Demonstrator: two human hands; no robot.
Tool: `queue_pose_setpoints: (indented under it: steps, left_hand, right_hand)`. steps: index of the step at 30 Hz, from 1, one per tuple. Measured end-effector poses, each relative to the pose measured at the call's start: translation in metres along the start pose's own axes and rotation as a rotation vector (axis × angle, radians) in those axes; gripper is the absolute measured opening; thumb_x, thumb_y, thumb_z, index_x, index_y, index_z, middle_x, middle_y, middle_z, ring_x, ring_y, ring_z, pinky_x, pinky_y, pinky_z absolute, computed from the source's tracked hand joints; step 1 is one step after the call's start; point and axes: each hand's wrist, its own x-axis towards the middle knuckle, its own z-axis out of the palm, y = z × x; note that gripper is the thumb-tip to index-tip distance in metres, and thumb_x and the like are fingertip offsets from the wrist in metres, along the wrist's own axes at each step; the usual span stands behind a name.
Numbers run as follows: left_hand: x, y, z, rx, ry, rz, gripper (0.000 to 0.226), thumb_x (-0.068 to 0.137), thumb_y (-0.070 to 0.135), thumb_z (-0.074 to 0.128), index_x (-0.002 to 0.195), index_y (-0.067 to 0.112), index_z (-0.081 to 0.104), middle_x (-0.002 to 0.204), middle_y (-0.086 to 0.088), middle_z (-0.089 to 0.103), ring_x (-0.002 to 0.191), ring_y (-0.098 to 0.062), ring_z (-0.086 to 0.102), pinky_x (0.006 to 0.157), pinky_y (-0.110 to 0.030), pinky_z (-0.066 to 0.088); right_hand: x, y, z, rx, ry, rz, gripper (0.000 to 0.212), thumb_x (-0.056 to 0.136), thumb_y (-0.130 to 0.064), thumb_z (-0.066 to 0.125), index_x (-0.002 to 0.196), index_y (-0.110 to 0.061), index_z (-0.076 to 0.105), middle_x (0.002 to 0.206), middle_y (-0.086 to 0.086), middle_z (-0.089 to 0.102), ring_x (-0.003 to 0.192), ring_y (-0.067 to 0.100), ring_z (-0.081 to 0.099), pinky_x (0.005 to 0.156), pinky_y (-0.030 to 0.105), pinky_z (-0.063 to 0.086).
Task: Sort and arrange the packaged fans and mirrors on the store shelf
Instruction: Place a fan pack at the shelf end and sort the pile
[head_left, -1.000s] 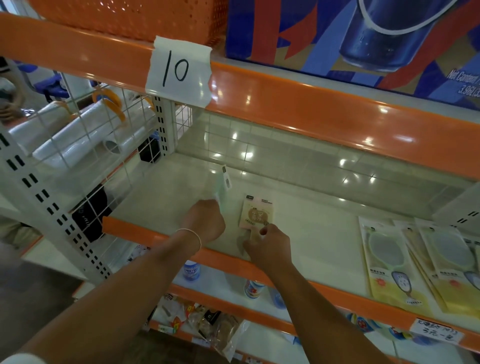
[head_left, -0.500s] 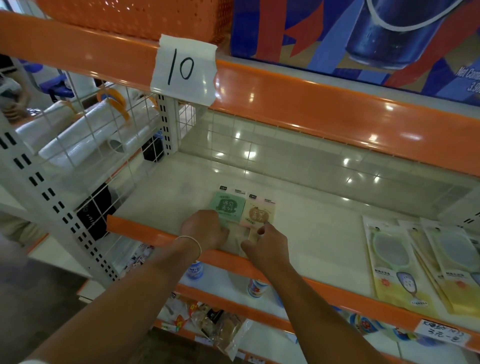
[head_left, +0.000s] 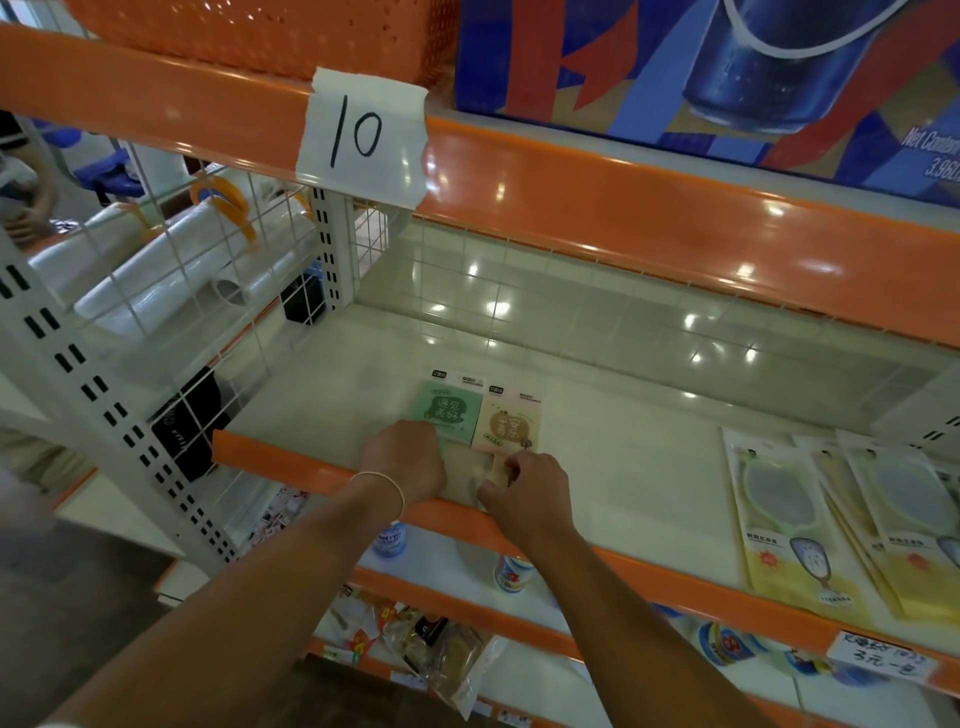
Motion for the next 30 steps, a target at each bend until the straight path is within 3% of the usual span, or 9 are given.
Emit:
queue_pose_setpoints:
  steps: [10, 18, 24, 30]
  left_hand:
    - [0.001, 0.009, -0.01, 0.136, -0.089, 0.002, 0.018, 0.084, 0.017, 0.055, 0.1, 0.014, 0.061, 0.108, -0.007, 0.064, 0.101, -0.025, 0.063, 0.078, -0.03, 0.047]
    - [0.0, 0.02, -0.018, 0.231, -0.054, 0.034, 0.022, 0.086, 0.022, 0.053, 0.105, 0.015, 0.062, 0.106, -0.004, 0.065, 0.098, -0.023, 0.064, 0.075, -0.029, 0.048]
    - [0.004, 0.075, -0.025, 0.188, 0.001, 0.227, 0.021, 0.09, 0.029, 0.053, 0.097, 0.011, 0.061, 0.086, -0.004, 0.058, 0.081, -0.022, 0.058, 0.065, -0.029, 0.044]
    - [0.013, 0.151, -0.019, 0.114, -0.025, 0.416, 0.033, 0.092, 0.036, 0.049, 0.109, 0.01, 0.061, 0.113, -0.011, 0.062, 0.102, -0.029, 0.06, 0.073, -0.032, 0.042]
  right_hand:
    - [-0.003, 0.009, -0.001, 0.006, -0.068, -0.021, 0.038, 0.077, -0.039, 0.069, 0.107, -0.015, 0.064, 0.1, 0.003, 0.06, 0.084, 0.015, 0.052, 0.071, 0.022, 0.037]
    - [-0.006, 0.015, -0.007, 0.071, -0.037, -0.062, 0.026, 0.085, -0.031, 0.063, 0.103, -0.014, 0.068, 0.098, 0.002, 0.064, 0.081, 0.011, 0.055, 0.073, 0.019, 0.04]
    - [0.001, 0.047, -0.043, 0.051, 0.066, -0.002, 0.023, 0.086, -0.029, 0.062, 0.102, -0.015, 0.071, 0.098, 0.002, 0.07, 0.09, 0.017, 0.064, 0.081, 0.023, 0.049]
    - [0.005, 0.101, -0.105, 0.03, 0.177, 0.094, 0.028, 0.087, -0.03, 0.062, 0.108, -0.014, 0.07, 0.102, 0.003, 0.07, 0.096, 0.019, 0.064, 0.081, 0.019, 0.043]
